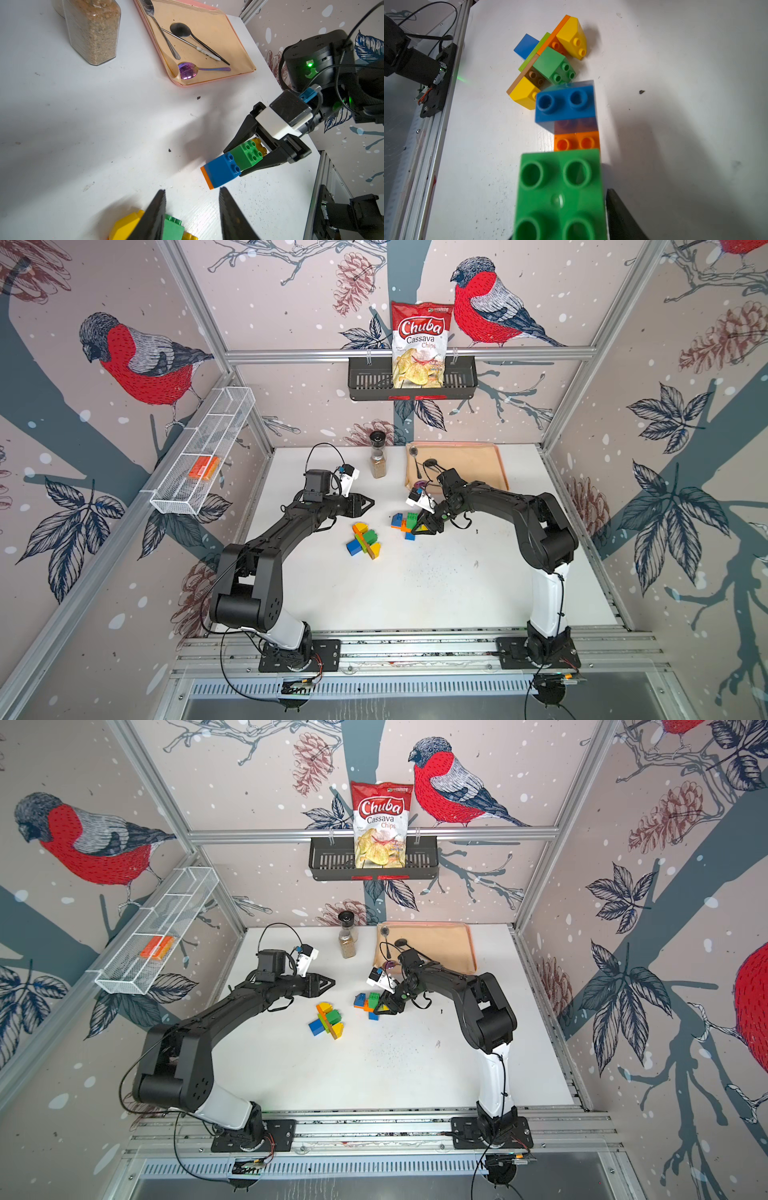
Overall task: Assemble a fork with lego
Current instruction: Adjust the lego brick at the center of the board.
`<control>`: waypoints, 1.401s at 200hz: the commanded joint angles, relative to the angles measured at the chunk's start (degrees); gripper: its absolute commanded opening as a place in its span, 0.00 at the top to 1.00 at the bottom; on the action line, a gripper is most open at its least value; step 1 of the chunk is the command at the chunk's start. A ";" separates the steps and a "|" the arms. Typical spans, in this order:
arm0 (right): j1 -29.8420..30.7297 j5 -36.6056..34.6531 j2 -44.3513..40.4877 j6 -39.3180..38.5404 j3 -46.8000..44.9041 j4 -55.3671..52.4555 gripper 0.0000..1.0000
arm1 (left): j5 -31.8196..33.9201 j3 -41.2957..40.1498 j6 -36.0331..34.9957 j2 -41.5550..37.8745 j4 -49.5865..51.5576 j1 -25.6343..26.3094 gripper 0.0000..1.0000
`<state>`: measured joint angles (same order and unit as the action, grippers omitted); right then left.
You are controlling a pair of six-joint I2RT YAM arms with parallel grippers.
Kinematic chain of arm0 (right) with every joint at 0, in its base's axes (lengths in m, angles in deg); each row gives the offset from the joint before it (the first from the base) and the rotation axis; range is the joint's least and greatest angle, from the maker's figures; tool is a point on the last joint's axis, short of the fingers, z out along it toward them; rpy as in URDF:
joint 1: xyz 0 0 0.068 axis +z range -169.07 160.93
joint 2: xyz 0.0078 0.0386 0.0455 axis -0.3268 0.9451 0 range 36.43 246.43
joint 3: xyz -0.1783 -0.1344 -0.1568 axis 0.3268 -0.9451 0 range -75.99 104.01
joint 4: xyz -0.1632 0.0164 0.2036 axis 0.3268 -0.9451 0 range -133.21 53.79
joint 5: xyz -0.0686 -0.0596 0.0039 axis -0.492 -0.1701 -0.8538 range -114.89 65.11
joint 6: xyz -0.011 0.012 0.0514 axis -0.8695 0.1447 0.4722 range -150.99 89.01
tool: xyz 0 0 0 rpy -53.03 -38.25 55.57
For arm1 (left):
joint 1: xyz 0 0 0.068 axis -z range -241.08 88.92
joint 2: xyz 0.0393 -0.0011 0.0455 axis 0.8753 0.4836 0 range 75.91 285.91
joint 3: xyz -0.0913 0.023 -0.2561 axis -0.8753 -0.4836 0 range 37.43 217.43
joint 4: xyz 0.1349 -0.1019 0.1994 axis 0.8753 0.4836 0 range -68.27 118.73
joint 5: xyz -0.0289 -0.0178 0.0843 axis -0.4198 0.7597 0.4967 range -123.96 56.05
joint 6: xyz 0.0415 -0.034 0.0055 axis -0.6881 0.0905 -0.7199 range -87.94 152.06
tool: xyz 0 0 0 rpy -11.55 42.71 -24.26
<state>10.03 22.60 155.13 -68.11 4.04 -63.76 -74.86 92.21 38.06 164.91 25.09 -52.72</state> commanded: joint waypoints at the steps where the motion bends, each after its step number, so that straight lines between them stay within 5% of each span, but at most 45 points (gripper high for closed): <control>1: -0.61 3.95 1.27 0.68 1.72 -4.54 0.54 | -1.46 0.59 -0.37 0.20 -0.38 -0.27 0.57; 112: -3.96 5.58 6.90 3.20 8.96 -9.15 0.34 | -1.86 2.08 -1.07 1.18 1.48 -0.71 0.56; 169: -5.70 -4.19 1.68 9.31 4.00 -1.60 0.27 | 2.19 -0.27 0.93 -1.21 -0.93 -2.09 0.50; 219: -7.34 -17.43 -10.52 18.50 -6.57 12.64 0.20 | 13.41 -5.64 4.99 -7.23 -5.41 -4.40 0.33; 231: -8.54 -20.51 -14.79 22.96 -11.08 18.52 0.13 | 16.97 -7.87 6.44 -9.36 -7.68 -5.67 0.28; 236: -9.10 -21.28 -16.62 24.34 -13.22 20.85 0.01 | 17.97 -9.04 6.79 -10.41 -9.12 -6.36 0.25; 253: -10.86 -25.61 -24.48 29.15 -22.06 30.88 0.00 | 22.13 -13.89 7.59 -14.32 -14.63 -8.75 0.16; 264: -12.01 -28.46 -29.60 31.83 -27.83 36.73 0.00 | 28.82 -16.99 7.52 -16.74 -17.97 -9.54 0.04; 280: -13.99 -33.73 -35.50 35.83 -33.89 41.88 0.00 | 38.39 -21.49 6.94 -19.90 -22.76 -10.99 0.03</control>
<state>-2.06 -1.36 126.34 -41.18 -23.12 -36.77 -51.76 75.34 44.53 148.43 13.22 -62.03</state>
